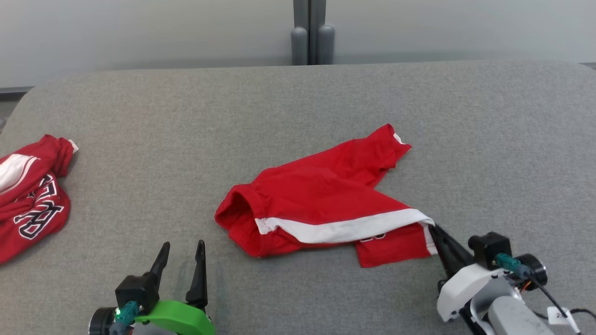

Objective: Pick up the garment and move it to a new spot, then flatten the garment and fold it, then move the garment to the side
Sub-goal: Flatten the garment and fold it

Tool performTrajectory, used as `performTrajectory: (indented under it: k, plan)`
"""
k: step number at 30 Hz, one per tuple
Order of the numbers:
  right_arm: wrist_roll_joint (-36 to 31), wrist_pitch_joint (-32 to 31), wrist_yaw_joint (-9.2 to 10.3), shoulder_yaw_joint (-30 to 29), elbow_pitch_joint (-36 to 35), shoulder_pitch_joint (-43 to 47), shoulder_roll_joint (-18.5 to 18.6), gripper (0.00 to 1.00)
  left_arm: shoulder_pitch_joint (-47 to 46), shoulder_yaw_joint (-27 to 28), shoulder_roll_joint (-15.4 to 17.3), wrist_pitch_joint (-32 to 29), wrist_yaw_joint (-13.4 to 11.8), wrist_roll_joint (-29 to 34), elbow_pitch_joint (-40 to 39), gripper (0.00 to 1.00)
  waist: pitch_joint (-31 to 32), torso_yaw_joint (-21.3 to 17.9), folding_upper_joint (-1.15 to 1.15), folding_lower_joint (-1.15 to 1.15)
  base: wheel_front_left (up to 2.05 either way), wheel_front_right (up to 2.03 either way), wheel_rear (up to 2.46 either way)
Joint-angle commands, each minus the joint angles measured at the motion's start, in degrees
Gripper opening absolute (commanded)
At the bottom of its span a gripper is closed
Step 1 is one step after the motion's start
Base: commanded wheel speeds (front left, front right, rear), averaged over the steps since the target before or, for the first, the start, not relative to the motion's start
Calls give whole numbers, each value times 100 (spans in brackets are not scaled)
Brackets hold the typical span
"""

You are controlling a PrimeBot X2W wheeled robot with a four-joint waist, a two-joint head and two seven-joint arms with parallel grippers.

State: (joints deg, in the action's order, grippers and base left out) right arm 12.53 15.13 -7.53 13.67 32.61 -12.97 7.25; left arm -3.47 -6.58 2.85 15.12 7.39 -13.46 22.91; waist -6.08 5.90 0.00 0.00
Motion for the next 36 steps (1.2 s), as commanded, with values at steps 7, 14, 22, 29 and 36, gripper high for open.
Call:
performTrajectory:
  k: [7, 14, 22, 29, 36]
  plan:
    - [-766, 3, 8, -772, -518, -464, 482, 100, 23, -62, 14, 5, 10, 7, -46, 100, 67, -205, 0, 0, 0, 0, 0]
    - [-1047, 3, 8, -1398, -1108, -171, 196, 100, -31, -221, 14, 5, 10, -104, -163, 100, 97, -362, 0, 0, 0, 0, 0]
    - [-970, 2, 8, -1641, -1302, 234, -202, 100, -114, -1393, 14, 5, 10, -688, -396, 100, 128, -547, 0, 0, 0, 0, 0]
    - [-967, 3, 8, -1501, -1292, 177, -300, 100, -292, -2399, 35, 5, 10, -1307, -20, 100, 60, -770, 0, 0, 0, 0, 0]
    - [-977, 3, 8, -1440, -1320, 121, -332, 100, -503, -2406, 43, 5, 10, -1544, 444, 100, -34, -932, 0, 0, 0, 0, 0]
